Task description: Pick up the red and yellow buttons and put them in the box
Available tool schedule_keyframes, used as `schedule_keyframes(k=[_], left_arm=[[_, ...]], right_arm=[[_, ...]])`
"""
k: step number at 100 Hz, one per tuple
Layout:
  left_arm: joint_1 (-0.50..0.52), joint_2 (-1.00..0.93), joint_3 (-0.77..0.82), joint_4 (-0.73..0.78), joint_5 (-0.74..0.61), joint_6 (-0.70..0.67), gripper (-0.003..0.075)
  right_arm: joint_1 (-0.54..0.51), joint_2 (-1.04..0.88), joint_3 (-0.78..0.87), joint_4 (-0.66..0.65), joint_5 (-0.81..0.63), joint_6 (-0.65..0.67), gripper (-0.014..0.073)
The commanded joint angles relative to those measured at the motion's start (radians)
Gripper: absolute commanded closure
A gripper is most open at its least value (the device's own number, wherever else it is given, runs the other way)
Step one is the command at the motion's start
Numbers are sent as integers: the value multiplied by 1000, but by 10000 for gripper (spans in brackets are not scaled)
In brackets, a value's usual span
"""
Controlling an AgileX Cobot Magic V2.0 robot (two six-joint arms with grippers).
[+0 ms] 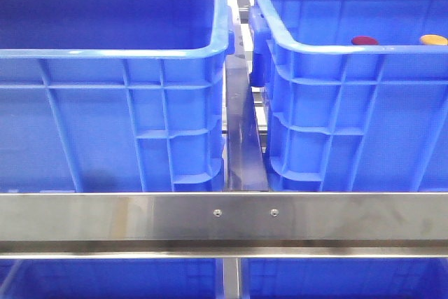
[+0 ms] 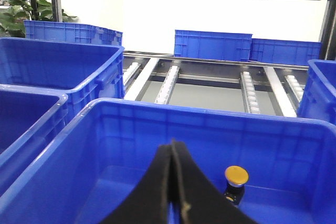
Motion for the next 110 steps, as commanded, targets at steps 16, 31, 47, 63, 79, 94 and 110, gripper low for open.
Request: schedule_keyframes(k=[16,31,47,63,79,94,110], left_arm=[[3,-143,214,22,-291,-9,739],[3,-248,358,32,-341,-9,739],[8,-293,444,34,-353,-9,739],[10,-295,501,34,-431,-9,739],[10,-295,546,34,-504,-9,739],[10,-295,546,34,-505,-9,739],[10,-295,546,34,-505,-9,739]], right_arm=[[-6,1,-25,102,32,-7,662],[-6,1,-25,102,32,-7,662],[-6,1,-24,102,32,-7,662],[-6,1,-22,102,32,-7,662],[-6,1,-22,102,32,-7,662],[-6,1,-22,102,32,-7,662],[-6,1,-22,102,32,-7,662]])
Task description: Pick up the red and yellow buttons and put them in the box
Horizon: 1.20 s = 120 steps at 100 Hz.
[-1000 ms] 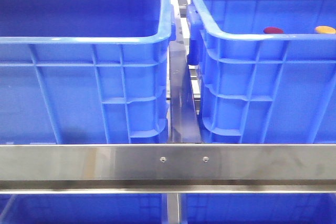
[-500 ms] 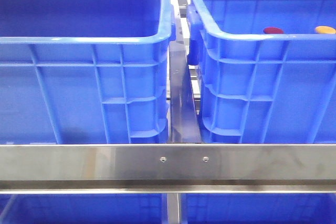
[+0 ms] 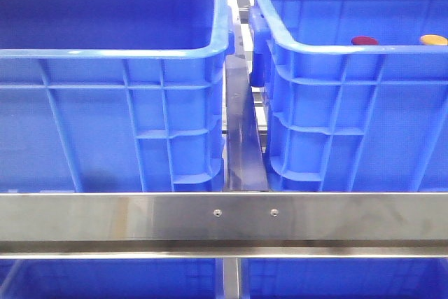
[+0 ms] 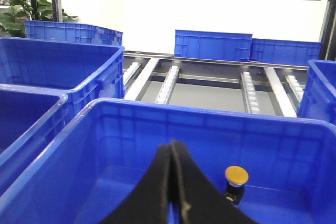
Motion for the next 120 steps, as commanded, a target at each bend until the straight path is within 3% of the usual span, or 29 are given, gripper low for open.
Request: schedule_keyframes(k=[1,109,120], left_arm=[[2,-34,49,-1,-84,-9,739],[2,-34,49,-1,-84,-9,739],[2,-34,49,-1,-84,-9,739]], right_arm=[[-6,1,-22,104,31,-7,662],[-6,1,-22,103,17,-7,662],[-6,1,-22,31,66,29,662]])
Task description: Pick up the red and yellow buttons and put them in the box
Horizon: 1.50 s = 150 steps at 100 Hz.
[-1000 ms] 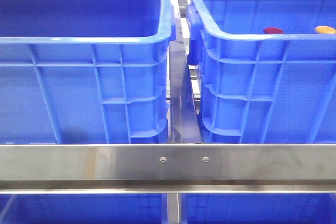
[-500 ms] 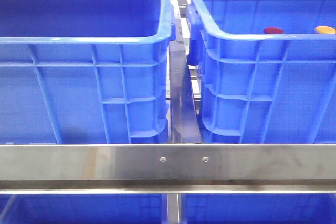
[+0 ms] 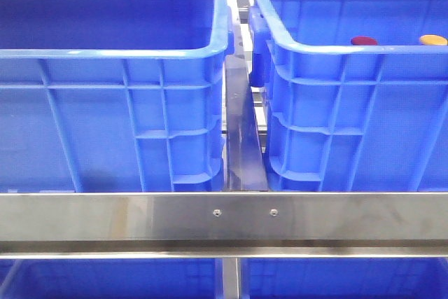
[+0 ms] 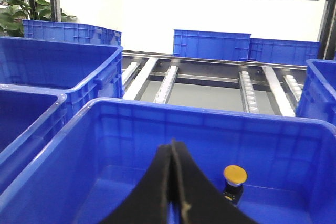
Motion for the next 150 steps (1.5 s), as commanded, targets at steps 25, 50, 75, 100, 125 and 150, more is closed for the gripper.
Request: schedule_keyframes(k=[25,50,75,100,125,150], left_arm=[[1,-34,49,-1,-84,-9,739],[1,-34,49,-1,-84,-9,739],[1,-34,49,-1,-84,-9,739],[1,-34,49,-1,-84,-9,739],[1,-34,49,-1,-84,-9,739],[1,-34,49,-1,-84,-9,739]], right_arm=[[-6,-1,-26,-419,104,463,662],[12,-69,-26,-953,11,955,662],[157,-156,-12,-1484,-77,1461,662],[260,-258,120,-1738,-273,1715,662],[260,-421,286,-1738,-346,1718,662],[230,-574,409,-1736,-373,1719,662]])
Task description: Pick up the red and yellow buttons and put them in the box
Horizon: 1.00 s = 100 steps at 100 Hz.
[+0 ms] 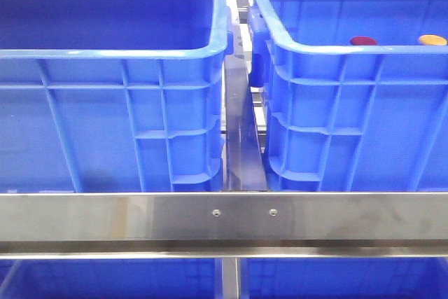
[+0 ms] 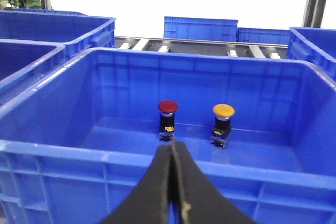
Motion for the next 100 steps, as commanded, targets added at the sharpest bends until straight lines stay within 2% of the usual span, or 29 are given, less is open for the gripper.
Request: schedule_keyframes(k=[1,31,100], left_arm=[[1,-34,49,-1,-84,-9,739],[1,-34,49,-1,-84,-9,739],[1,-34,49,-1,-84,-9,739]], right_arm=[[-22,-28,8,-6,-107,4,662],[-46,-30,60,-4,-197,8,662],[-46,-30,60,-4,-195,8,662]])
